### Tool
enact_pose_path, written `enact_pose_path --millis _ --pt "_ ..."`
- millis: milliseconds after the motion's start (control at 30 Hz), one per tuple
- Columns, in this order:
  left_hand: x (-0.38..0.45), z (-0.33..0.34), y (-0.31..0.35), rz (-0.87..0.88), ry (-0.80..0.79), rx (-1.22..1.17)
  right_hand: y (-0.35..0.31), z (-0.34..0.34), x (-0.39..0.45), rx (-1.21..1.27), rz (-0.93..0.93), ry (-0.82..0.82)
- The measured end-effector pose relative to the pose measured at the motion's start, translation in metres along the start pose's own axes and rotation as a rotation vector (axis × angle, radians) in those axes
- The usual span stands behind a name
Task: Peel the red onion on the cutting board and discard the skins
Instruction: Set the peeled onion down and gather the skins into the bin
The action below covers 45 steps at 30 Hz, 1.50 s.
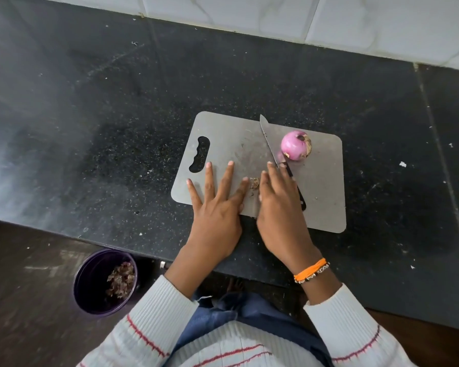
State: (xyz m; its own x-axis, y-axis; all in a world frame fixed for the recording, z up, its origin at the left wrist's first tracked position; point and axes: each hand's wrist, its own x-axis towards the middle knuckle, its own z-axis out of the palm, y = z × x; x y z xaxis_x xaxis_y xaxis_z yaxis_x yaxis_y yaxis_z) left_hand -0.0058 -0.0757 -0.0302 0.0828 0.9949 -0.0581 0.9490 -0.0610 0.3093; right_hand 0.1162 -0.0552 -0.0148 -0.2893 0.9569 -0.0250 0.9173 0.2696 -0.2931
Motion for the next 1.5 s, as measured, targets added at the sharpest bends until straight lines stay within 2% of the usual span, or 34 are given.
enact_pose_path --millis 133,233,500,800,900,1033,1233,1500 --pt "0.0 -0.002 -0.005 -0.092 0.091 -0.019 0.008 0.001 0.01 0.138 -0.025 0.092" --pt "0.001 0.0 -0.005 -0.132 0.112 -0.033 0.003 0.011 0.016 0.07 -0.125 0.077" --pt "0.0 -0.004 -0.002 -0.222 0.19 -0.183 -0.004 0.016 -0.002 -0.082 -0.199 0.136" --pt "0.0 -0.002 0.001 -0.207 0.252 -0.254 0.006 0.01 0.003 -0.058 -0.271 0.118" --pt "-0.001 0.0 -0.001 -0.177 0.311 -0.313 0.012 0.006 0.019 0.054 -0.234 0.074" --pt "-0.001 0.0 -0.002 -0.153 0.323 -0.356 0.022 -0.003 0.043 0.304 -0.026 0.135" --pt "-0.003 0.002 -0.002 -0.147 0.34 -0.379 0.013 0.009 0.038 0.083 -0.126 0.171" --pt "-0.001 0.003 -0.002 -0.138 0.336 -0.399 0.01 0.013 0.018 0.052 -0.186 0.09"
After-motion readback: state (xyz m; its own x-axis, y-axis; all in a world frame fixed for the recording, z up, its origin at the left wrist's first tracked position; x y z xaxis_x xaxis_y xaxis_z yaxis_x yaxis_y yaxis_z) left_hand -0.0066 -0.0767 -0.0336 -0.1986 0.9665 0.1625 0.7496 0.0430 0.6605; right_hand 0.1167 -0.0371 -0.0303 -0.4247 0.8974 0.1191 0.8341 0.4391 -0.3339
